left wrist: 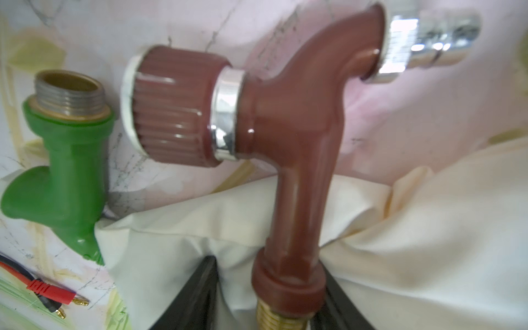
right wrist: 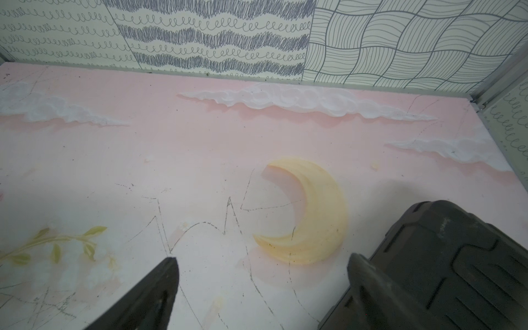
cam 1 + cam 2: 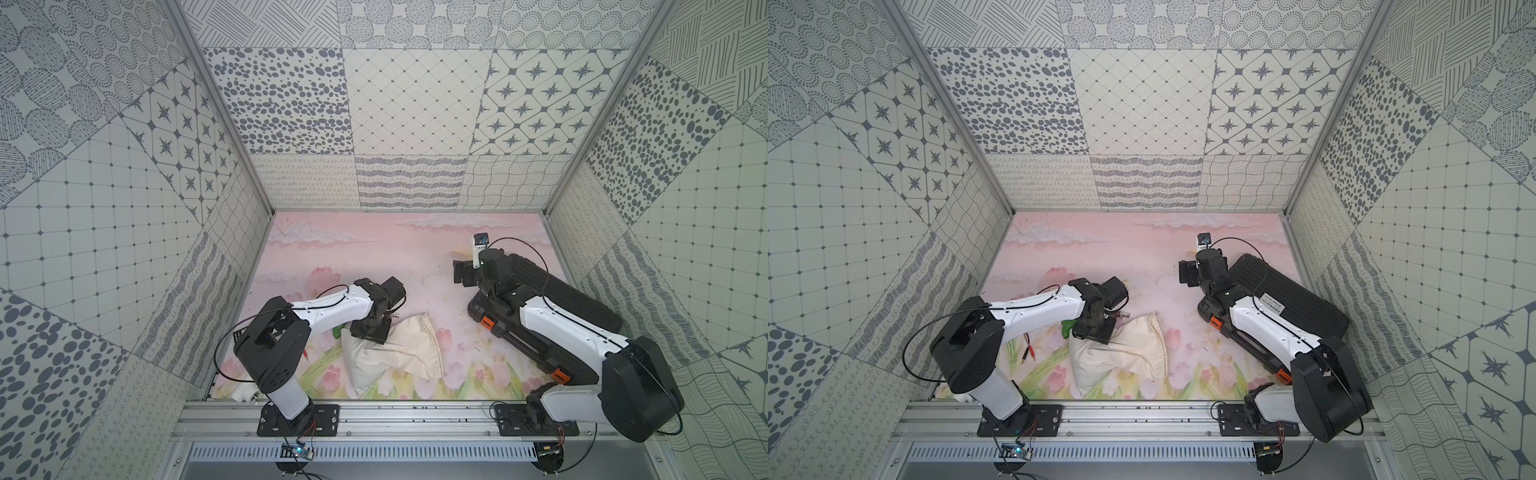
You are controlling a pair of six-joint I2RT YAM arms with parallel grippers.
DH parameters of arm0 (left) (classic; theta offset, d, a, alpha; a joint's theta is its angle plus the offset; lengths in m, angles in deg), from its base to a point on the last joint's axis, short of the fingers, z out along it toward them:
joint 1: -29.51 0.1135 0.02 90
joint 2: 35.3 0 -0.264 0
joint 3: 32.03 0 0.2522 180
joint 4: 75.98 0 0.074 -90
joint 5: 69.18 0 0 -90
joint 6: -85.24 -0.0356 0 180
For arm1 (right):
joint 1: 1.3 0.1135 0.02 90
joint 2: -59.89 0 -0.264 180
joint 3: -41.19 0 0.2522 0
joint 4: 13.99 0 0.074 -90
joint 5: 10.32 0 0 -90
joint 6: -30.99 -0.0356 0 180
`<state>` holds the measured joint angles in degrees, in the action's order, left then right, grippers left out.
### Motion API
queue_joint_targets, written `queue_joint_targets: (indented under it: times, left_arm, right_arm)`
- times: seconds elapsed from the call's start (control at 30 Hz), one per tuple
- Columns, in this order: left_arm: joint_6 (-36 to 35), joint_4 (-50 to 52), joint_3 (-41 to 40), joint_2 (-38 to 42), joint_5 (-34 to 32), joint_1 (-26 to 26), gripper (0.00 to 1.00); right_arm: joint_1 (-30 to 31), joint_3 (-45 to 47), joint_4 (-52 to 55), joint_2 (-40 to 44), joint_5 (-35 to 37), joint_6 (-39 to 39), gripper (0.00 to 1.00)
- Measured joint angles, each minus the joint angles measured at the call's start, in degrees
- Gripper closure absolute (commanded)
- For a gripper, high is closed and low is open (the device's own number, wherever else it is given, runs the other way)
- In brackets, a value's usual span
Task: Close the soil bag
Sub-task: Pick up the distractor from the center of the board.
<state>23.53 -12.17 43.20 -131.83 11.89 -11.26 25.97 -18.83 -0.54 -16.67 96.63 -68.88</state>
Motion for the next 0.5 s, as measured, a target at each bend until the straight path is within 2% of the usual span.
queue_joint_targets:
  times: [0.27,0.5]
  left_arm:
    - [-0.09,0.28,0.87,0.11,0.39,0.74,0.46]
    - [-0.63,-2.69,1.77,1.07,0.96,1.22,0.41]
  right_arm:
    - [0.00,0.00,-0.52,-1.25,-0.90,0.07,0.03]
    - [0.00,0.00,-0.55,-1.81,-1.29,0.11,0.03]
